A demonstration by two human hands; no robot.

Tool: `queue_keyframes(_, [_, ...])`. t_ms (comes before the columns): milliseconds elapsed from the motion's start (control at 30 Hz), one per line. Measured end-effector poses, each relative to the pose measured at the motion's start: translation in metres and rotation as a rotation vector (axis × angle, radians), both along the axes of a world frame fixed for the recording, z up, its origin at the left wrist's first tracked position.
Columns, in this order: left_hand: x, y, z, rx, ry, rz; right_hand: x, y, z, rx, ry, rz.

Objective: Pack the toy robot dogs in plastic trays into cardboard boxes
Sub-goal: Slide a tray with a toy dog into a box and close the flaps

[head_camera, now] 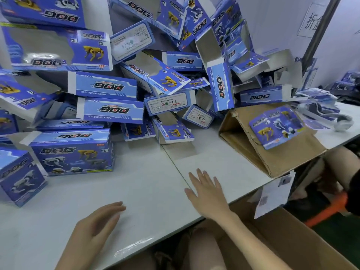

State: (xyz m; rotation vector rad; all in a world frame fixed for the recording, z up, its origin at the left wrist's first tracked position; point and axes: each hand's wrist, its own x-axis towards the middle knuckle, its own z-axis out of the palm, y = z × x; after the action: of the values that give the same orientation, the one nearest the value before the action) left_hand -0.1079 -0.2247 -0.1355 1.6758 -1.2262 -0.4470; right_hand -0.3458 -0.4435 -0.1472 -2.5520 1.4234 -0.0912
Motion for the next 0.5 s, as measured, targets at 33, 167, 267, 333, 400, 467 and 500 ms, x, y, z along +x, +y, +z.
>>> queue_keyframes(33, [0.0003,0.0005,0.0001,-0.007,0.005,-0.003,0.0001,0.0006,-0.0008,-0.014,-0.019,-0.003])
queue_keyframes(167, [0.0023,0.0007,-0.0010,-0.033,0.042,-0.007,-0.0018,-0.0022,-0.0005,-0.042,-0.056,-0.008])
queue_keyframes(267, [0.0030,0.0007,-0.0014,-0.030,0.067,-0.010,-0.0014,-0.0015,-0.0015,-0.042,-0.085,-0.018])
queue_keyframes(333, [0.0040,0.0004,-0.0010,-0.044,0.083,-0.005,-0.0017,-0.0021,-0.0007,-0.053,-0.092,-0.024])
queue_keyframes(400, [0.0045,-0.0003,-0.0008,-0.065,0.096,0.000,-0.0024,-0.0020,-0.0008,-0.062,-0.100,-0.030])
queue_keyframes(467, [0.0041,-0.0004,-0.0011,-0.078,0.111,0.007,-0.0031,-0.0014,-0.0012,-0.062,-0.105,-0.029])
queue_keyframes(500, [0.0038,-0.0003,-0.0011,-0.081,0.118,0.011,-0.0034,-0.0014,-0.0016,-0.064,-0.104,-0.031])
